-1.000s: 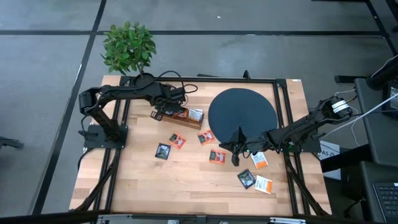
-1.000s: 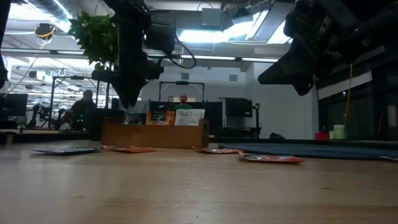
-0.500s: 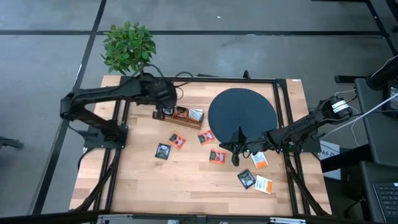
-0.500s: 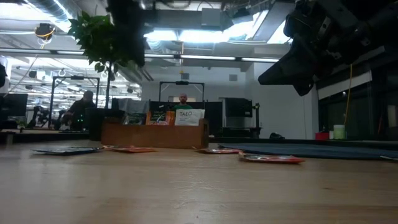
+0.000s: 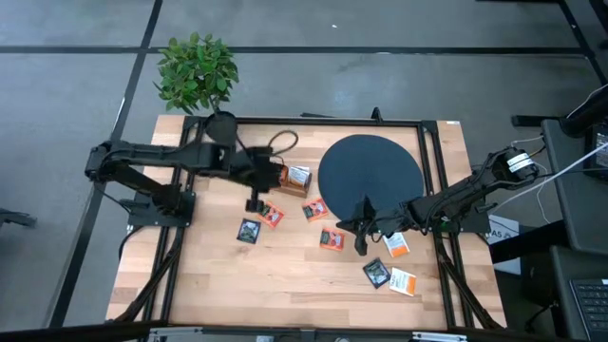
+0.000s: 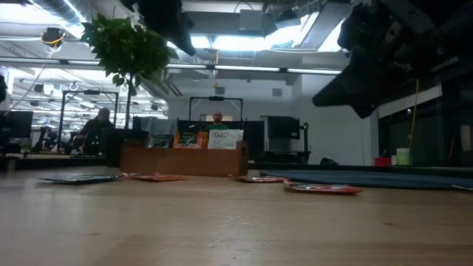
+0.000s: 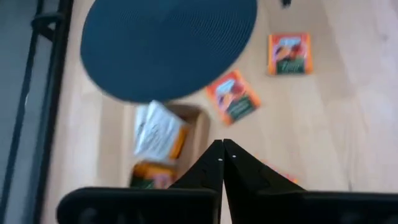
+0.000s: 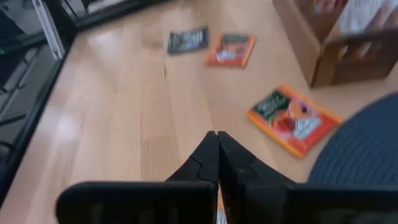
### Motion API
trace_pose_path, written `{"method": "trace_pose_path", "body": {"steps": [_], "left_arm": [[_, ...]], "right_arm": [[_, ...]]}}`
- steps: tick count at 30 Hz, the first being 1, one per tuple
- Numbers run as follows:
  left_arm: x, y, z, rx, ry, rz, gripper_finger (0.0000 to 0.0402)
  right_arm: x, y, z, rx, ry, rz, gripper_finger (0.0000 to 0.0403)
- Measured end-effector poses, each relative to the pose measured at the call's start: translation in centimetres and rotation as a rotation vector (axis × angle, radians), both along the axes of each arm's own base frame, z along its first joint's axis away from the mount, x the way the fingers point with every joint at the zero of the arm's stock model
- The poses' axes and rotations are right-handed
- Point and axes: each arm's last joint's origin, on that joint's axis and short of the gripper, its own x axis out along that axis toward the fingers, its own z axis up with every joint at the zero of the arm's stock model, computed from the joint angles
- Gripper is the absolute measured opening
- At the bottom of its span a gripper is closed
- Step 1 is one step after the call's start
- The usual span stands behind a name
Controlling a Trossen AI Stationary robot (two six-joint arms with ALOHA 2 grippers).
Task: Pick & Place Tea
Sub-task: Put the right orange tea bag into the middle section of the wooden organizer
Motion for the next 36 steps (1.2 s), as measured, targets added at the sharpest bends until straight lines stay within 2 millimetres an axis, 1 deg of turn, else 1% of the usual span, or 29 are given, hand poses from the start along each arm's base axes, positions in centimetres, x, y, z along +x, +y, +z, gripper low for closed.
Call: {"method": "trace_pose_path", "body": {"steps": [3,7,9,11,15,21,25,29,36], "left_arm": [[0.6,-1.6,-1.6,-0.036,-0.074,0.005,0.0003],[1.6,-3.8,-3.5,-0.091,-0.227,-0.031,0.0003],[1.9,-4.5,-4.6,-0.12,-0.272,-0.026,0.0003],[2.3,-5.0,-5.4,-0.153,-0.314,-0.019,0.0003],[2.7,-5.4,-7.3,-0.172,-0.285,-0.01,0.0003],[3.6,-5.4,-9.7,-0.181,-0.205,0.022,0.0011],[4.6,-5.5,-10.8,-0.199,-0.214,0.036,0.0021],[5.2,-5.6,-11.8,-0.23,-0.203,0.059,0.0036],[6.0,-5.8,-13.5,-0.29,-0.18,0.089,0.0052]], "right_arm": [[0.1,0.2,0.0,0.029,0.068,0.017,0.0003],[0.5,0.5,0.7,0.051,0.179,0.035,0.0003],[0.6,0.6,0.8,0.05,0.232,0.029,0.0003],[0.5,0.5,0.4,0.052,0.271,0.016,0.0003],[0.8,0.6,-0.7,0.064,0.312,-0.006,0.0003],[1.3,0.9,-2.7,0.07,0.374,-0.013,0.0003],[1.7,1.0,-3.7,0.087,0.386,-0.015,0.0003],[1.7,1.1,-4.1,0.108,0.408,0.003,0.0003],[1.8,1.3,-4.0,0.139,0.412,0.04,0.0003]]}}
